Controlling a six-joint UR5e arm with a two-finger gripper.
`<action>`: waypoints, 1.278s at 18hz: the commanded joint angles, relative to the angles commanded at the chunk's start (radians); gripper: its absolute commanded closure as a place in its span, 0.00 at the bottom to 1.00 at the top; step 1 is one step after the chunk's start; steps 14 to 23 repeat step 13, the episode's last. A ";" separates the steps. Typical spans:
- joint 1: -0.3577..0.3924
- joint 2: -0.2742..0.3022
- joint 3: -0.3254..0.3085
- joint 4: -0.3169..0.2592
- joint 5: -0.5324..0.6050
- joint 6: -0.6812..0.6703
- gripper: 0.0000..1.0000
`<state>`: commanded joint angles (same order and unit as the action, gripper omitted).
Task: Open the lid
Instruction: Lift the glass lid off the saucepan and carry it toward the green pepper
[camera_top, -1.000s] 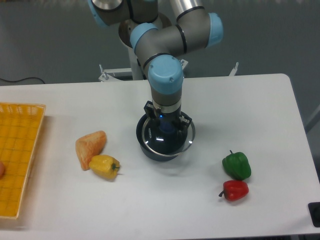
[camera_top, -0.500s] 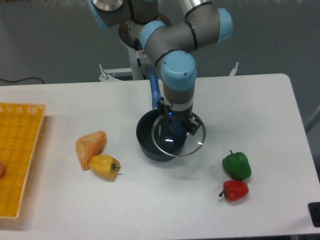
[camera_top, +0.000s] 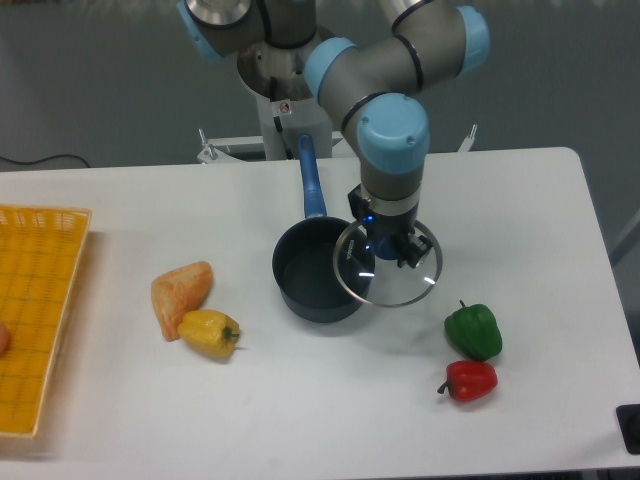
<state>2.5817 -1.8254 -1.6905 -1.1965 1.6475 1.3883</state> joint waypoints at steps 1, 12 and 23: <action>0.000 0.000 0.000 0.000 0.000 0.002 0.46; 0.031 -0.003 0.000 0.000 -0.002 0.083 0.46; 0.031 -0.003 0.000 0.000 -0.002 0.083 0.45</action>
